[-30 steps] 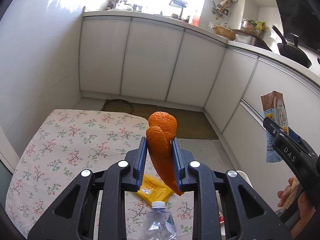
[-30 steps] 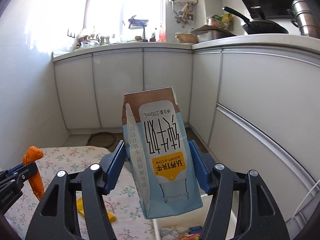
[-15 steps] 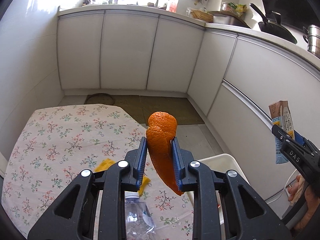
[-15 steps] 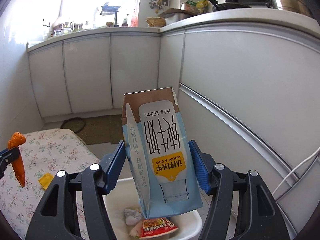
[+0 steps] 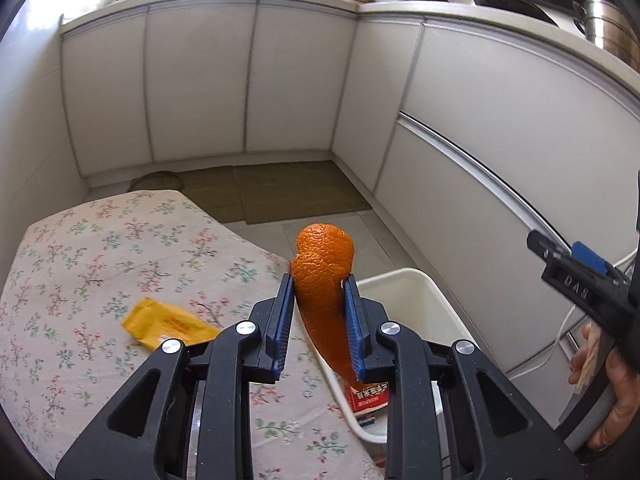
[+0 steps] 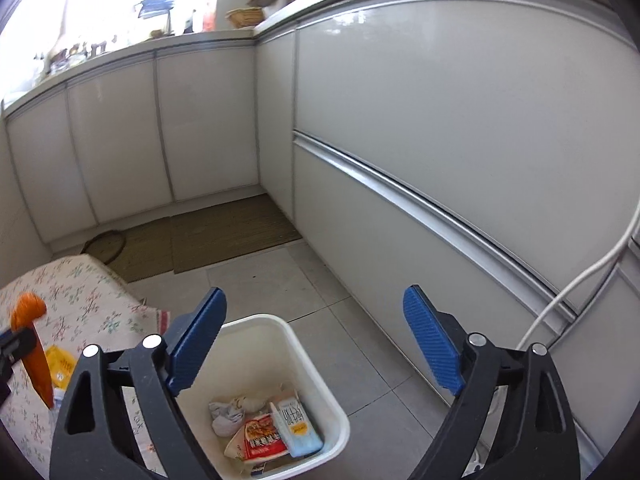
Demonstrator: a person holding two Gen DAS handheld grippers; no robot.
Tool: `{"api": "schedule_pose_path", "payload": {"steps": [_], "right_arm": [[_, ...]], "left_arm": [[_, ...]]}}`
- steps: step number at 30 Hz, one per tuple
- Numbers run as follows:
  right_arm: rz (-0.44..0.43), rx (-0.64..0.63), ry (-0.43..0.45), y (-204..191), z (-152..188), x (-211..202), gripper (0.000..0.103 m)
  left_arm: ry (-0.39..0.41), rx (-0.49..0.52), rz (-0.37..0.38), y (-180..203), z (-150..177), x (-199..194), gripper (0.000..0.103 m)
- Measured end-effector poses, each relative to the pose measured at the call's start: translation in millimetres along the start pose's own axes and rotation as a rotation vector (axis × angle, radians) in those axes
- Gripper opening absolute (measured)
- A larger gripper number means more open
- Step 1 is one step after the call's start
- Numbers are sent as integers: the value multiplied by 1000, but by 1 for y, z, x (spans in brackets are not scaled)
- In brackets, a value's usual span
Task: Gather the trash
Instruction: 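Carry the milk carton over the bin and open the right gripper while the left holds the peel, then lower the orange peel into the bin and open the left gripper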
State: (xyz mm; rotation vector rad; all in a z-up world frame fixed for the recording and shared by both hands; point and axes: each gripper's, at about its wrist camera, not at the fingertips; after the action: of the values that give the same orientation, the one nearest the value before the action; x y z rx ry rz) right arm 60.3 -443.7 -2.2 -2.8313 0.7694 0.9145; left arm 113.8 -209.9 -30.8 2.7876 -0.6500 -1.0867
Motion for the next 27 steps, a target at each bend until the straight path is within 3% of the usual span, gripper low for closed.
{"api": "schedule_pose_path", "payload": {"steps": [12, 14, 22, 27], "right_arm": [[81, 82, 15, 32, -1, 0, 92], [87, 94, 10, 38, 0, 1, 92], [99, 93, -4, 39, 0, 7, 96], [81, 49, -20, 26, 2, 8, 96]], "left_arm": [[-121, 25, 92, 58, 12, 48, 25], [-149, 22, 102, 63, 15, 57, 30], [-177, 24, 76, 62, 19, 64, 66], [-184, 44, -17, 50, 25, 59, 88]]}}
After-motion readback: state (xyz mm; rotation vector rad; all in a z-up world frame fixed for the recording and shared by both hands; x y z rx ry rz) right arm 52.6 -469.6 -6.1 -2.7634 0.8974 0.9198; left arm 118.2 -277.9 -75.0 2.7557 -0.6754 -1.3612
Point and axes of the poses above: each gripper's, at about its wrist camera, not at the fingertips, and x roughly the way its jaws point, y to its right, z to its underside, and after that the axes turned 5 degrees about -x, right-handed
